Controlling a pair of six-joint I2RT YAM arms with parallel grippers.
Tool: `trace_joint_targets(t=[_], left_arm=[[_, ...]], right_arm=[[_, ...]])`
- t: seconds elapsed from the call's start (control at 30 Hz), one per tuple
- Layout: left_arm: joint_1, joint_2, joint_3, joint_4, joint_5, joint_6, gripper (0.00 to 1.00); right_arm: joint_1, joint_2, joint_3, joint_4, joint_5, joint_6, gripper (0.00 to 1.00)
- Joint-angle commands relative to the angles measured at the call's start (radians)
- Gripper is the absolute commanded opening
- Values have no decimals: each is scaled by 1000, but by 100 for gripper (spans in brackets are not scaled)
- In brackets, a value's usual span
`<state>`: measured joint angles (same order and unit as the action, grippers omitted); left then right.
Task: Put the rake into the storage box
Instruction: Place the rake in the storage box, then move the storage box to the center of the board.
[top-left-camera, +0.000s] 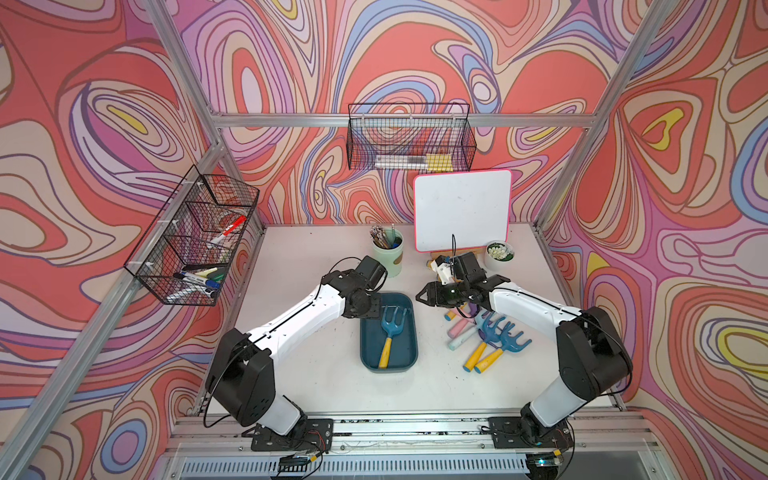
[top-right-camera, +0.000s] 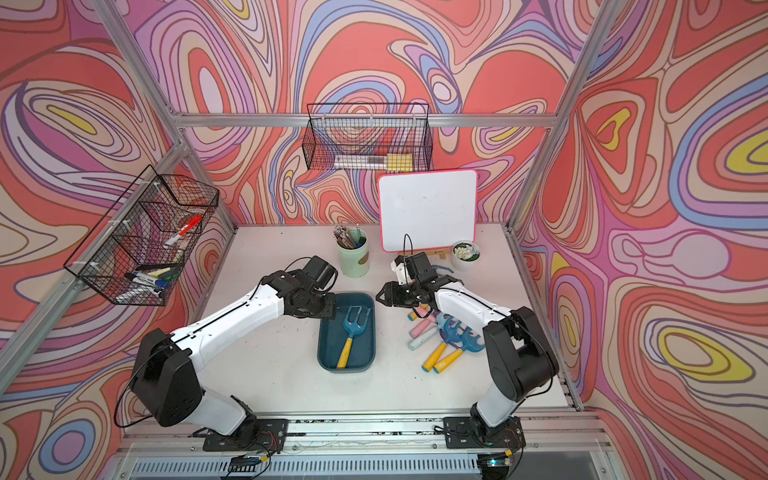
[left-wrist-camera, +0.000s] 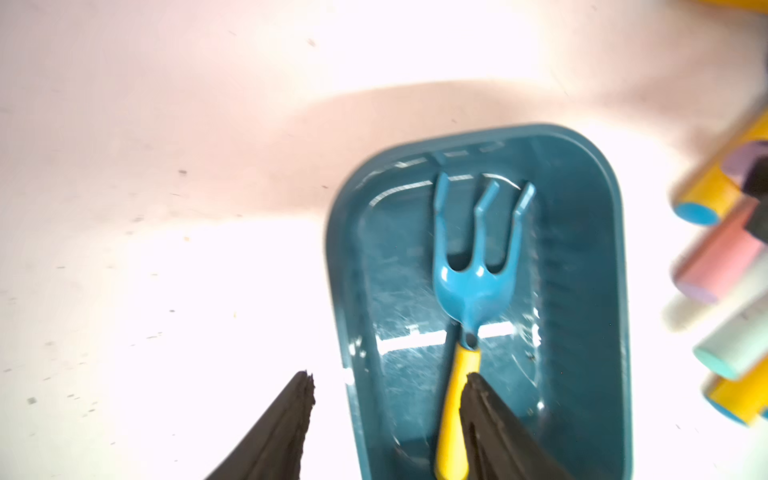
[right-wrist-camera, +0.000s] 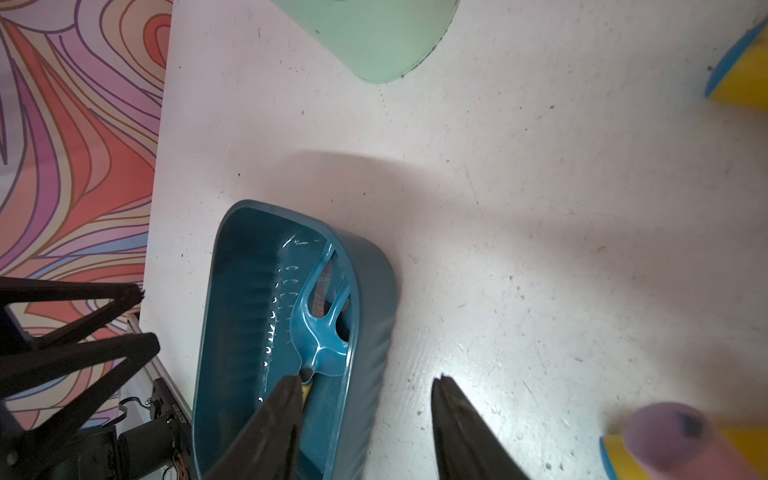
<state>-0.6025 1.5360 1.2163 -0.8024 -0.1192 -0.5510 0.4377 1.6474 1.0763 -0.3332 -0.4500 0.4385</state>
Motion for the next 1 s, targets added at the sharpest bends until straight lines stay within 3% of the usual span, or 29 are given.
trace_joint_targets(t=[0.0,0.23,0.3,0.33,0.4,0.47,0.57,0.97], left_arm=[[0,44,-3,-57,-105,-17,62],[0,131,-62,-3,-62,17,63],[4,171,-57,15,-41,44,59],[11,192,-55,25,-22,56,55],[29,250,-34,38,18,74,30],[42,295,-2,41,37,82,12],[57,340,40,52,59,95,0],[188,464,258,31,55,150,0]], right_arm=[[1,11,29,-10,2,-2,51],[2,15,28,-13,11,4,52],[1,20,28,-14,13,7,51],[2,23,29,-15,14,8,51],[2,32,36,-23,11,7,51],[2,41,46,-35,8,5,51],[1,51,59,-54,17,5,51],[-34,49,68,-91,124,37,52]])
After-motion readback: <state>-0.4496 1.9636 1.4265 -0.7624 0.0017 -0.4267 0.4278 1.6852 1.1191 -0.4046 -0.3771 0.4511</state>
